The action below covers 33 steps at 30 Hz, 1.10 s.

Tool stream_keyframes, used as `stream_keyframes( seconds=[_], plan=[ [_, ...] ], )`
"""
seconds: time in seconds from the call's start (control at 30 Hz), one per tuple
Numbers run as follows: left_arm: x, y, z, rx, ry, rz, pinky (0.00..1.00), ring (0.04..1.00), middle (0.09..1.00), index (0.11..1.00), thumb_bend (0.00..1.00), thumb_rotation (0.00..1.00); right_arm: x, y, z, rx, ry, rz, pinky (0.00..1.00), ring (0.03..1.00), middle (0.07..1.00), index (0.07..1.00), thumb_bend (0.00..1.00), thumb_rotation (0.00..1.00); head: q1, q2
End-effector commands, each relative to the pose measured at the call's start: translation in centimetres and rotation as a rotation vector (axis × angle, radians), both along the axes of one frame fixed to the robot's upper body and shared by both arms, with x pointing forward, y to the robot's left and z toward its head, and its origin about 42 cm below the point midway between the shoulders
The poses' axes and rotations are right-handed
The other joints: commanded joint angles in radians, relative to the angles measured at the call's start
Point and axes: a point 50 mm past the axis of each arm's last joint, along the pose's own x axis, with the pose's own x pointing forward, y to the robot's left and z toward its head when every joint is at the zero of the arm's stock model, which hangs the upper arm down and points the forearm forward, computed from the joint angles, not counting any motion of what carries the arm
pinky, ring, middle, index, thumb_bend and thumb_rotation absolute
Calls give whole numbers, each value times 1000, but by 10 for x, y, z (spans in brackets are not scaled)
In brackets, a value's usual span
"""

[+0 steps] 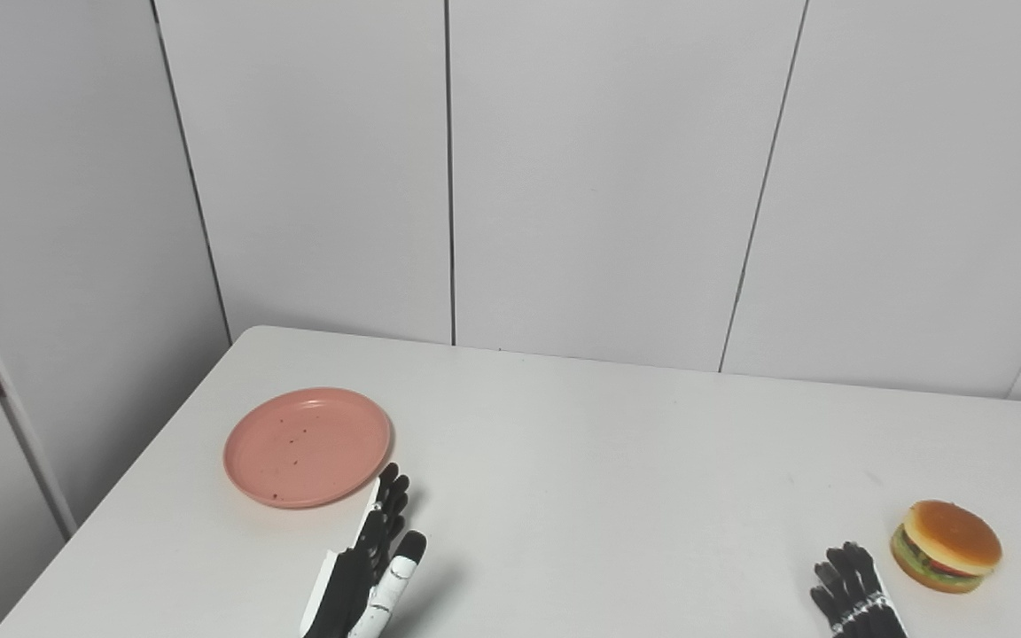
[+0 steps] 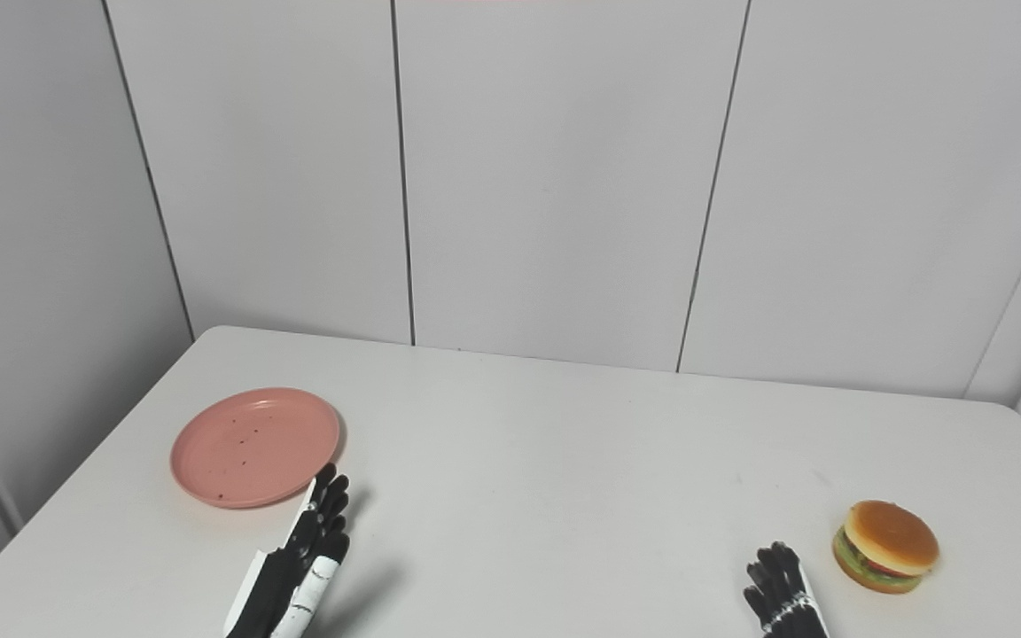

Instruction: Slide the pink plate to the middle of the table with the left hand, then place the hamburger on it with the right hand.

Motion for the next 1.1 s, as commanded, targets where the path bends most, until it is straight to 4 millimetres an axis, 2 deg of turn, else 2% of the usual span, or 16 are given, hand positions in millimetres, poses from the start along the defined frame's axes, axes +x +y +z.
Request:
stream_keyframes(
  seconds=[0.0,0.17,0.33,0.47,0.6,0.8,1.0,1.07],
  plan=[
    [0,-15,-8,-65,47,-20,1000,993,1000,1000,804,830,19,-15,-15,-21,107,-38,1000,992,986,1000,900,932,-2,3],
    [6,-16,18,-115,-22,-28,1000,986,990,993,849,824,19,-14,-13,-17,109,-40,1000,984,979,995,902,921,-10,12],
    [27,-12,56,-134,-148,-11,950,923,935,944,854,821,18,-13,-13,-19,112,-44,1000,984,977,992,904,919,-18,16],
    [52,-8,88,-119,-254,-11,917,905,911,922,849,825,17,-11,-13,-14,111,-46,1000,983,975,986,897,912,-24,20],
    [71,-3,112,-89,-319,-15,901,901,900,895,851,826,17,-9,-13,-19,108,-45,1000,984,976,988,892,914,-30,23],
    [96,12,136,-65,-372,4,877,905,894,826,940,812,16,-7,-13,-27,108,-39,1000,980,973,986,884,924,-38,24],
    [115,34,153,-68,-403,-7,880,922,899,776,963,786,17,-7,-14,-31,110,-39,1000,974,970,988,897,923,-38,22],
    [120,45,161,-67,-404,2,851,926,898,773,945,803,17,-7,-14,-32,110,-38,1000,974,968,986,891,922,-39,22]
  ],
)
